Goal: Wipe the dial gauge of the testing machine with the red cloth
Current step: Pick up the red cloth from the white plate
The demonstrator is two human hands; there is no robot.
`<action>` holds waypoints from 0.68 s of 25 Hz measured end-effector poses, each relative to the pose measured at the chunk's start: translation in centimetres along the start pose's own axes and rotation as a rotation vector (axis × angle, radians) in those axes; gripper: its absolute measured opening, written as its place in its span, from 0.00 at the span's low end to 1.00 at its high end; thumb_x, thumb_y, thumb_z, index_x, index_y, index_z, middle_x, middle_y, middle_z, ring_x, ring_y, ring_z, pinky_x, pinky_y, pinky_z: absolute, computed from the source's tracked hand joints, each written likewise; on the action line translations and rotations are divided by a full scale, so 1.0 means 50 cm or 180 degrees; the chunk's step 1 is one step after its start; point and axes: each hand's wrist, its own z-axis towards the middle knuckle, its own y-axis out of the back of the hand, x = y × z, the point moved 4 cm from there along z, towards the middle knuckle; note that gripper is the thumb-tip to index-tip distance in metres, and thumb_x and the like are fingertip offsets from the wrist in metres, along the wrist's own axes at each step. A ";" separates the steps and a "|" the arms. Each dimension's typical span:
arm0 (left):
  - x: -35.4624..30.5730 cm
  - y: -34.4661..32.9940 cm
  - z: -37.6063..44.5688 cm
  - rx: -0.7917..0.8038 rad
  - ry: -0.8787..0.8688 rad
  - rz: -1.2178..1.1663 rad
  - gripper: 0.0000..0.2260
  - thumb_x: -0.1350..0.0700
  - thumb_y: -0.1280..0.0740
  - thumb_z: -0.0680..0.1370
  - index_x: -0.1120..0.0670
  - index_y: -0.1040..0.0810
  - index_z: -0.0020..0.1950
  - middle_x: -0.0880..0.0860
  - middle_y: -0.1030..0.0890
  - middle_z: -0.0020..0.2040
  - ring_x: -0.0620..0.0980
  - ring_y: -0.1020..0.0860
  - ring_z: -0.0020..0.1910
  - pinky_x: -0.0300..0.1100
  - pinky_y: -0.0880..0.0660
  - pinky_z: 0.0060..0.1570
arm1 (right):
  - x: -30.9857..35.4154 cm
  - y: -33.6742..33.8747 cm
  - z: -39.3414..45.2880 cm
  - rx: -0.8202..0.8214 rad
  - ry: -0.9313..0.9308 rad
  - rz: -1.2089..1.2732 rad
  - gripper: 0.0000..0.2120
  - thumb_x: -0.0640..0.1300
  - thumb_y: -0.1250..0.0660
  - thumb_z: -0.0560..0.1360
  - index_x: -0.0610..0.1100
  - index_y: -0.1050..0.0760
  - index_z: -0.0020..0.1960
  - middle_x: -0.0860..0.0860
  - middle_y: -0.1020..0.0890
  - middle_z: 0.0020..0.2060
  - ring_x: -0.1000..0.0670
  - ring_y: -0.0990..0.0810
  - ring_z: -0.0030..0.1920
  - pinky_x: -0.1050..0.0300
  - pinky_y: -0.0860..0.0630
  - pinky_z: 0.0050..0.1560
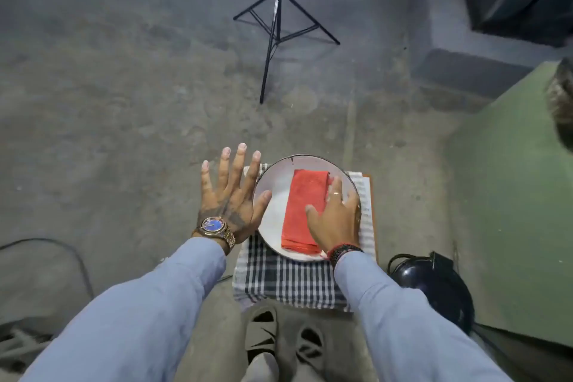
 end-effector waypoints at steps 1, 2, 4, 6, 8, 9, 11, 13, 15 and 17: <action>0.010 -0.018 0.018 0.0059 -0.0009 0.0035 0.37 0.34 0.51 0.83 0.48 0.49 0.90 0.54 0.51 0.90 0.61 0.51 0.89 0.72 0.55 0.83 | -0.003 -0.021 0.030 0.0008 -0.0331 0.0191 0.47 0.54 0.26 0.80 0.49 0.50 0.89 0.34 0.41 0.82 0.32 0.34 0.80 0.40 0.35 0.82; 0.020 -0.030 0.032 0.0048 0.0026 0.0037 0.36 0.35 0.51 0.84 0.48 0.51 0.90 0.54 0.53 0.91 0.61 0.52 0.89 0.72 0.56 0.83 | -0.007 -0.034 0.052 0.0012 -0.0703 0.0378 0.47 0.54 0.24 0.78 0.48 0.47 0.88 0.34 0.37 0.79 0.31 0.29 0.76 0.40 0.31 0.79; 0.041 -0.064 0.059 0.0033 0.0103 0.0038 0.37 0.35 0.50 0.84 0.46 0.56 0.90 0.52 0.56 0.91 0.60 0.56 0.89 0.70 0.59 0.84 | -0.010 -0.067 0.089 0.0060 -0.1312 0.0445 0.48 0.55 0.18 0.73 0.43 0.40 0.83 0.34 0.28 0.73 0.31 0.24 0.71 0.40 0.27 0.74; 0.056 -0.087 0.077 0.0025 0.0199 -0.0015 0.37 0.35 0.51 0.84 0.45 0.59 0.90 0.51 0.59 0.90 0.59 0.58 0.89 0.68 0.62 0.84 | -0.002 -0.098 0.115 0.0054 -0.1570 0.0528 0.46 0.53 0.13 0.67 0.39 0.35 0.75 0.37 0.20 0.69 0.33 0.20 0.68 0.40 0.25 0.71; 0.072 -0.103 0.082 0.0075 0.0233 -0.0020 0.37 0.34 0.54 0.84 0.45 0.60 0.89 0.51 0.61 0.90 0.58 0.60 0.89 0.67 0.64 0.84 | 0.006 -0.117 0.127 0.0127 -0.1595 0.0648 0.38 0.49 0.13 0.66 0.40 0.28 0.69 0.40 0.15 0.63 0.36 0.16 0.63 0.42 0.22 0.67; 0.080 -0.107 0.082 0.0122 0.0265 0.0008 0.37 0.34 0.55 0.84 0.45 0.62 0.89 0.50 0.63 0.90 0.58 0.61 0.89 0.67 0.65 0.84 | 0.010 -0.122 0.132 0.0261 -0.1529 0.0748 0.31 0.48 0.14 0.67 0.42 0.23 0.64 0.42 0.14 0.59 0.37 0.15 0.59 0.43 0.19 0.65; 0.089 -0.106 0.090 0.0230 0.0384 -0.0003 0.36 0.34 0.56 0.84 0.44 0.65 0.88 0.49 0.65 0.89 0.57 0.63 0.89 0.67 0.65 0.84 | 0.019 -0.123 0.134 0.0494 -0.1361 0.1324 0.23 0.47 0.18 0.63 0.42 0.17 0.56 0.43 0.11 0.52 0.40 0.13 0.51 0.44 0.15 0.58; 0.086 -0.094 0.105 0.0194 0.0448 -0.0052 0.36 0.34 0.56 0.84 0.44 0.64 0.88 0.49 0.64 0.90 0.57 0.63 0.89 0.67 0.65 0.84 | 0.014 -0.112 0.127 0.0848 -0.1275 0.2552 0.29 0.44 0.24 0.55 0.37 0.15 0.55 0.38 0.12 0.52 0.39 0.13 0.49 0.41 0.14 0.56; 0.079 -0.071 0.123 0.0136 0.0457 -0.0120 0.36 0.34 0.57 0.83 0.44 0.63 0.89 0.49 0.63 0.90 0.57 0.62 0.89 0.67 0.65 0.84 | 0.011 -0.097 0.111 0.1744 -0.1013 0.4132 0.33 0.41 0.26 0.58 0.35 0.15 0.64 0.34 0.16 0.65 0.37 0.15 0.63 0.39 0.19 0.65; 0.069 -0.038 0.145 0.0021 0.0392 -0.0111 0.37 0.34 0.57 0.82 0.45 0.61 0.89 0.50 0.62 0.90 0.56 0.62 0.89 0.66 0.66 0.84 | 0.026 -0.051 0.094 0.2144 -0.0396 0.5202 0.36 0.40 0.33 0.71 0.38 0.26 0.79 0.34 0.28 0.79 0.34 0.29 0.80 0.32 0.32 0.80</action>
